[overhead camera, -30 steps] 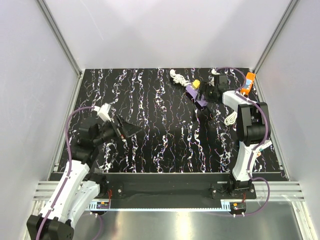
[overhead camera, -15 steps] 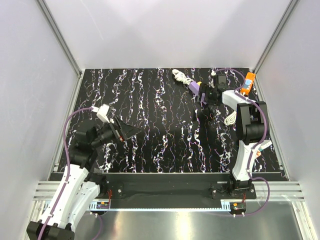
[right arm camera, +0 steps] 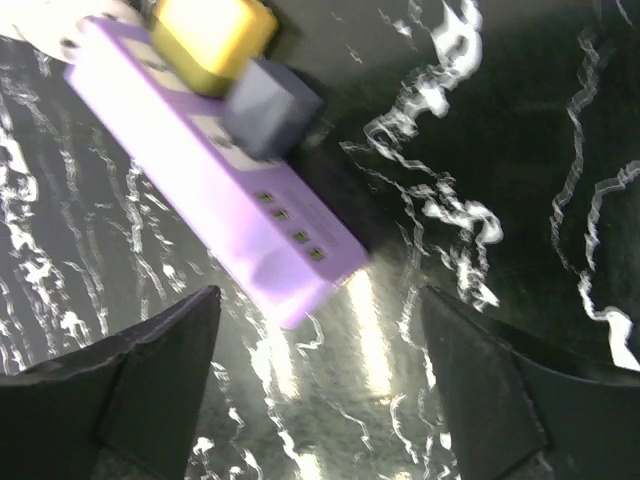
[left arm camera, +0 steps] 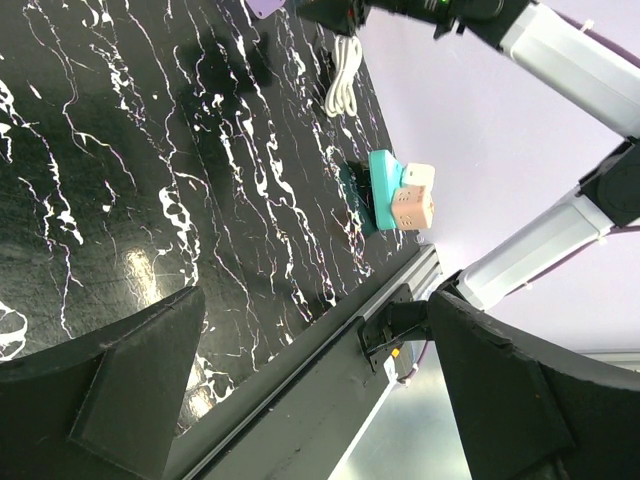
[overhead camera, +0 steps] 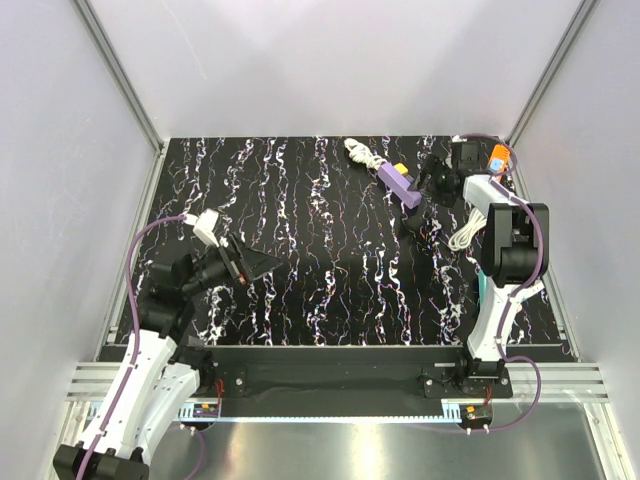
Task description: Pull the plug off the socket
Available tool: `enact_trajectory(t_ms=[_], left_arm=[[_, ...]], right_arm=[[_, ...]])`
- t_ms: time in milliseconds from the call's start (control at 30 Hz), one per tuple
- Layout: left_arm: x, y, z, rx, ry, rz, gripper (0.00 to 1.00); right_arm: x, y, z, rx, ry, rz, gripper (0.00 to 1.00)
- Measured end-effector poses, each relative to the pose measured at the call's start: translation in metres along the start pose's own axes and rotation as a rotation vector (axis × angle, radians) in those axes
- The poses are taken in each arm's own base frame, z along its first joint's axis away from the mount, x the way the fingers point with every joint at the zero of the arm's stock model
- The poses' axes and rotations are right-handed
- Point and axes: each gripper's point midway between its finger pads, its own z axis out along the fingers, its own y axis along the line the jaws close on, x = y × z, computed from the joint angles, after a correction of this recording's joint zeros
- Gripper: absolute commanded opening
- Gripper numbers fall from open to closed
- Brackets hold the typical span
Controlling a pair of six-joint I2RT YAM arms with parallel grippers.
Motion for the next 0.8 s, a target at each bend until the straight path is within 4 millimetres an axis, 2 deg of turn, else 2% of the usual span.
enact_trajectory(t_ms=[67, 133, 200, 300, 433, 567, 800], left_arm=[[0.0, 0.0, 0.0, 0.001, -0.001, 0.001, 0.99], [0.0, -0.001, -0.001, 0.002, -0.001, 0.002, 0.99], [0.0, -0.001, -0.001, 0.004, -0.002, 0.003, 0.99], [0.001, -0.002, -0.001, 0.007, 0.0, 0.004, 0.99], [0.001, -0.002, -0.001, 0.007, 0.004, 0.002, 0.99], [0.003, 0.0, -0.001, -0.001, 0.012, -0.008, 0.99], [0.008, 0.005, -0.001, -0.014, 0.025, -0.024, 0.99]], right_arm=[[-0.01, 0.011, 0.0, -0.026, 0.0, -0.014, 0.81], [-0.021, 0.023, 0.0, -0.067, -0.013, -0.032, 0.88], [-0.021, 0.029, -0.001, -0.095, -0.01, -0.047, 0.94], [-0.017, 0.03, -0.001, -0.102, 0.003, -0.08, 0.94], [-0.017, 0.032, 0.001, -0.109, 0.013, -0.124, 0.87], [-0.017, 0.033, 0.013, -0.11, 0.039, -0.156, 0.81], [0.012, 0.04, 0.027, -0.061, 0.112, -0.26, 0.74]])
